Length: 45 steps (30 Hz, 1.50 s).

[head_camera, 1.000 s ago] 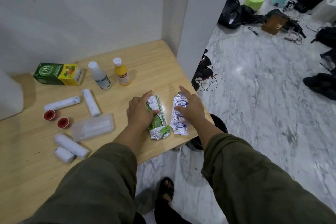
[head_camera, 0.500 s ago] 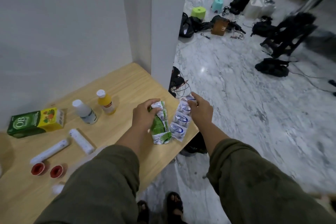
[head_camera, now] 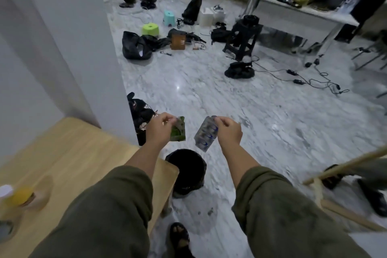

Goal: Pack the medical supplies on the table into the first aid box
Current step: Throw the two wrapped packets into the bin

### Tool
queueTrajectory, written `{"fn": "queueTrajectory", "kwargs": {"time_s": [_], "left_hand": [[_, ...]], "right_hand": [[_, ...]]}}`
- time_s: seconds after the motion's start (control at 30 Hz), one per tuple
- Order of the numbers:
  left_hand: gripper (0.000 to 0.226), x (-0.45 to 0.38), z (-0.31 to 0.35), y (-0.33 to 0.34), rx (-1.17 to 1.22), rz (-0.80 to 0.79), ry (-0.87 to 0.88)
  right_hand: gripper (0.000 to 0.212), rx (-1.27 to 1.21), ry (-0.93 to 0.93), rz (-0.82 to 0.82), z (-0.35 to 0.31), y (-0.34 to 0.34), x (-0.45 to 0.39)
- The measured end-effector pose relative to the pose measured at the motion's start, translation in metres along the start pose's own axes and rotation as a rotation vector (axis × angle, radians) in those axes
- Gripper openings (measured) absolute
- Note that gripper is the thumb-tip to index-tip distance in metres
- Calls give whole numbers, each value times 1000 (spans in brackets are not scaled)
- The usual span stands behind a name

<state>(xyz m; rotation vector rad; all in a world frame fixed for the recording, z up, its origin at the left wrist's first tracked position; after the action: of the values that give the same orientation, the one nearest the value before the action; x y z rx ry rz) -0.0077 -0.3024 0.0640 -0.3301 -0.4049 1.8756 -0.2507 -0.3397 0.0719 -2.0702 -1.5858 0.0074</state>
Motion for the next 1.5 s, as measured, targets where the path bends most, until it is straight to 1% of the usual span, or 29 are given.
{"fn": "queueTrajectory", "kwargs": {"time_s": [0.13,0.33,0.6,0.73,0.83,0.93,1.03,1.17,1.3,1.5], "left_hand": [[11,-26,-21,45,-13,-64,-84],[11,-59,-79,110,-41,-193,-191],[11,-76,-156,167,-89,-275,-302],[33,-78,-175,184,-196,-325,-277],[54,-76,-187,188,-292,-367,-271],[70,-72,-195,188,-357,-409,-308],[83,-71,-194,180,-398,-433,-345],[90,-76,-172,155,-446,-430,-317],[93,-78,-142,118,-518,-399,-280],[87,-52,-84,44,-594,-288,-205]], "right_hand": [[20,33,97,-10,37,11,-44],[20,69,165,-73,84,38,-100],[20,156,278,-179,160,89,-139],[24,191,265,-252,179,112,-150],[39,278,247,-283,189,121,-153],[58,455,274,-327,194,123,-151],[69,580,328,-383,188,122,-146],[73,595,308,-392,158,118,-135],[75,608,227,-386,119,117,-116],[73,601,86,-312,63,107,-59]]}}
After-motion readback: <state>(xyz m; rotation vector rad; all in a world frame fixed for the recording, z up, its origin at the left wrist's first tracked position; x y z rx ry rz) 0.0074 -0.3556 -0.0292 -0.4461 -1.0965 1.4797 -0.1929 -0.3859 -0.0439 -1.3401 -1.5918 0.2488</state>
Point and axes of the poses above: each hand's wrist, its own x-axis away from the middle knuckle, its own y-axis out of the palm, z = x × y, the point moved 10 cm from there along -x, towards the middle knuckle, and after that the axes turned 9 degrees about y, right-handed, at the moved point
